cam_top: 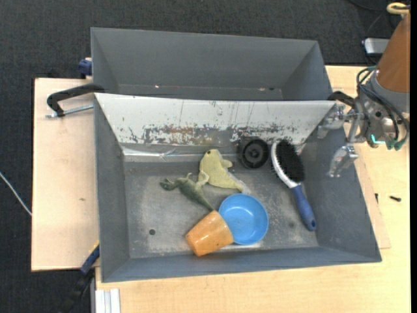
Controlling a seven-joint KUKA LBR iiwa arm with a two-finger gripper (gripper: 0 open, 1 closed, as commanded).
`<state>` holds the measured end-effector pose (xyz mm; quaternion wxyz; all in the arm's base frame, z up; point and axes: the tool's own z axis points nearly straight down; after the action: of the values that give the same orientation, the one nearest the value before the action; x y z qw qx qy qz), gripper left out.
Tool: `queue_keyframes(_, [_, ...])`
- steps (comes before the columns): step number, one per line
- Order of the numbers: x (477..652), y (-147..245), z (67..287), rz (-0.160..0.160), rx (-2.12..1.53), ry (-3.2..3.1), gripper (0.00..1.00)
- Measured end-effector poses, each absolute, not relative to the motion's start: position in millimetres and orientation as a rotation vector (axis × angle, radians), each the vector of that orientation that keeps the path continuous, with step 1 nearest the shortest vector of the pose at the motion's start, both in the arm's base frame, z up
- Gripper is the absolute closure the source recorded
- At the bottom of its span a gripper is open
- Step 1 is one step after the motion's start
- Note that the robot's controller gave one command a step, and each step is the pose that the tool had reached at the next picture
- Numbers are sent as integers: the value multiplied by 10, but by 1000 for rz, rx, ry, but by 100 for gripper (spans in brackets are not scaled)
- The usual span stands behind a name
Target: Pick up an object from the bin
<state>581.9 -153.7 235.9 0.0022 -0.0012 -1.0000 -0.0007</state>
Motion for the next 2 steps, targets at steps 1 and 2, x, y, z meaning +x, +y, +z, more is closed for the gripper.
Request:
queue_keyframes(1, [5851,-1332,798,10,-193,-3150,0])
queue_keyframes(2, [5855,-1312,821,5,-192,-3150,100])
